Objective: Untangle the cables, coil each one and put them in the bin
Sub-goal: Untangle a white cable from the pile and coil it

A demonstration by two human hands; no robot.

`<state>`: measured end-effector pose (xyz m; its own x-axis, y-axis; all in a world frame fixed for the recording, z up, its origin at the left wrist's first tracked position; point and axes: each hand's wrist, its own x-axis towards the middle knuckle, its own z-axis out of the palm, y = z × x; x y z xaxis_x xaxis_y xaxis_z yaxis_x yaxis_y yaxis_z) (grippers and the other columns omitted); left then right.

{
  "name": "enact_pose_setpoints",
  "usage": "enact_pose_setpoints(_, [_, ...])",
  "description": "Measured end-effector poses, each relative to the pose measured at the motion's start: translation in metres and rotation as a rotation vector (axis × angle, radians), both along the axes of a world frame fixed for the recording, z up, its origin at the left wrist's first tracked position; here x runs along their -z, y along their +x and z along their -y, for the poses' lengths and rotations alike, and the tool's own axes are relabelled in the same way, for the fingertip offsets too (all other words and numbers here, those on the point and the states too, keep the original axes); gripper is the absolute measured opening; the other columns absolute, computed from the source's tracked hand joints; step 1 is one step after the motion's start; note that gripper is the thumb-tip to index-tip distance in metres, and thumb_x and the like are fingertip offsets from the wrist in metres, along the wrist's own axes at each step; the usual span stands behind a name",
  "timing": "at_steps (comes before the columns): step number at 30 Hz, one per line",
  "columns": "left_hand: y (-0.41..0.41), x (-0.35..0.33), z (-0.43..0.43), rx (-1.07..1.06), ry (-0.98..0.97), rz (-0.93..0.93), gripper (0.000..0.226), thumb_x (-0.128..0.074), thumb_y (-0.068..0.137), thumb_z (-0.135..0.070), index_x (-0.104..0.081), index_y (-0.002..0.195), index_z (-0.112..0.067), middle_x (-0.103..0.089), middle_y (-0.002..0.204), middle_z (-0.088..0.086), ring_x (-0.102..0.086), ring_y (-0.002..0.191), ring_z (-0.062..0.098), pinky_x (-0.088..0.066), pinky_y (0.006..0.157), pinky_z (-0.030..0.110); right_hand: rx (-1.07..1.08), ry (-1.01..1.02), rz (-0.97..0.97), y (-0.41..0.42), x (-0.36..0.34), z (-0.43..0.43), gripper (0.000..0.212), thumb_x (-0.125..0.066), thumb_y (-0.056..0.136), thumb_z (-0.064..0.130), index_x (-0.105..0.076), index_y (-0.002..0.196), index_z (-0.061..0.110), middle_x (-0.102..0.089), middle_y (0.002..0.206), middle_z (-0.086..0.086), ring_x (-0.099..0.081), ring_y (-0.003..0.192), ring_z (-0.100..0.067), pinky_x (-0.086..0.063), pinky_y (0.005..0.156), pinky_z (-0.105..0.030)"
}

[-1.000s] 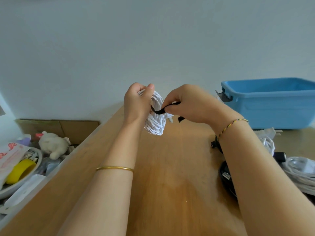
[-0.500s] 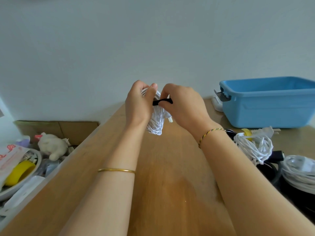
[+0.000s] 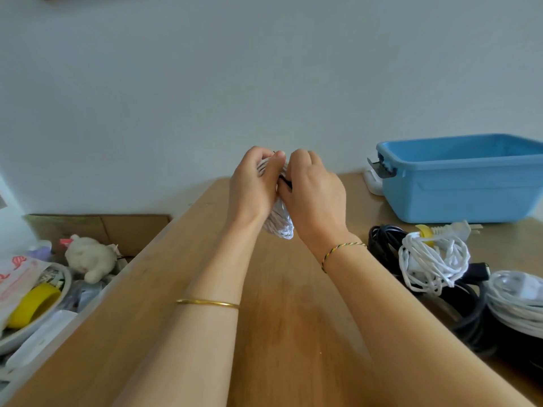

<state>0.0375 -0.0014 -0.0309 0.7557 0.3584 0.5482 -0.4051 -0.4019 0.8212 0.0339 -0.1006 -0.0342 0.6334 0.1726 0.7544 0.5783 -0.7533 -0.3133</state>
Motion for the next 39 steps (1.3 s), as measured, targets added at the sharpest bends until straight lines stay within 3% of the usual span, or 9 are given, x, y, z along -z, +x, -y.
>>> enact_pose_setpoints(8, [-0.002,-0.001,-0.003,-0.021,-0.089,0.055,0.010,-0.063,0.091,-0.027,-0.056,0.089,-0.020,-0.060,0.078,0.001,-0.054,0.064,0.015,-0.045,0.064,0.029,-0.063,0.009,-0.048,0.006,-0.002,0.006,0.028,-0.055,0.092,0.037,-0.036,0.087,0.016,-0.049,0.091,-0.001,-0.051,0.073,-0.028,-0.027,0.063,-0.030])
enact_pose_setpoints(10, [-0.004,-0.002,-0.002,-0.019,-0.140,0.046,0.017,-0.064,0.091,-0.027,-0.053,0.101,-0.019,-0.060,0.081,0.004,-0.054,0.058,0.012,-0.046,0.057,0.024,-0.160,0.036,-0.107,0.011,-0.005,0.010,0.026,-0.061,0.087,0.033,-0.042,0.081,0.016,-0.049,0.084,0.002,-0.052,0.073,-0.026,-0.029,0.065,-0.031])
enact_pose_setpoints(12, [-0.006,-0.002,-0.003,-0.018,-0.182,0.024,0.020,-0.062,0.092,-0.025,-0.056,0.108,-0.015,-0.057,0.071,0.001,-0.049,0.045,0.005,-0.044,0.050,0.018,-0.252,0.067,-0.206,0.016,-0.010,0.016,0.023,-0.064,0.083,0.030,-0.046,0.075,0.018,-0.051,0.079,0.003,-0.053,0.072,-0.023,-0.034,0.064,-0.031])
enact_pose_setpoints(17, [-0.009,-0.001,-0.002,0.021,-0.169,-0.004,0.010,-0.058,0.094,-0.019,-0.063,0.096,-0.010,-0.058,0.069,-0.002,-0.045,0.041,0.005,-0.041,0.047,0.018,-0.310,0.184,-0.180,0.018,-0.017,0.021,0.013,-0.068,0.078,0.020,-0.057,0.078,0.013,-0.053,0.086,0.003,-0.055,0.079,-0.021,-0.046,0.074,-0.037])
enact_pose_setpoints(21, [-0.010,-0.002,0.002,0.072,-0.119,-0.041,0.016,-0.054,0.096,-0.019,-0.056,0.080,-0.015,-0.060,0.070,0.000,-0.045,0.043,0.007,-0.040,0.047,0.018,-0.376,0.327,-0.212,0.016,-0.018,0.019,0.020,-0.067,0.079,0.009,-0.049,0.073,0.016,-0.066,0.099,-0.003,-0.060,0.085,-0.017,-0.046,0.073,-0.027])
enact_pose_setpoints(24, [-0.010,-0.002,0.002,0.073,-0.120,-0.051,0.018,-0.053,0.097,-0.021,-0.055,0.080,-0.015,-0.060,0.070,0.000,-0.045,0.044,0.008,-0.039,0.046,0.017,-0.398,0.400,-0.221,0.016,-0.014,0.017,0.034,-0.066,0.081,0.005,-0.040,0.066,0.020,-0.069,0.093,-0.003,-0.063,0.084,-0.017,-0.047,0.071,-0.023])
enact_pose_setpoints(28, [-0.010,-0.002,0.001,0.070,-0.173,-0.059,0.013,-0.055,0.096,-0.020,-0.056,0.085,-0.013,-0.063,0.074,0.001,-0.045,0.044,0.010,-0.040,0.047,0.019,-0.394,0.385,-0.164,0.013,-0.009,0.012,0.014,-0.064,0.082,0.004,-0.052,0.077,0.008,-0.066,0.085,0.006,-0.064,0.085,-0.018,-0.050,0.077,-0.037])
enact_pose_setpoints(32, [-0.011,-0.006,-0.002,0.091,-0.201,-0.058,0.014,-0.056,0.094,-0.018,-0.052,0.082,-0.013,-0.060,0.072,0.002,-0.044,0.046,0.015,-0.039,0.049,0.024,-0.416,0.388,-0.164,0.010,-0.012,0.011,0.030,-0.061,0.081,0.003,-0.041,0.070,0.023,-0.066,0.087,0.012,-0.066,0.085,-0.016,-0.052,0.075,-0.043])
enact_pose_setpoints(39, [-0.012,-0.008,0.005,0.161,-0.205,-0.092,0.019,-0.054,0.089,-0.025,-0.055,0.079,-0.010,-0.058,0.068,0.008,-0.050,0.051,0.023,-0.041,0.055,0.030,-0.390,0.429,-0.131,0.010,-0.014,0.014,0.007,-0.061,0.080,-0.002,-0.056,0.081,0.003,-0.060,0.077,0.009,-0.064,0.081,-0.019,-0.051,0.077,-0.042])
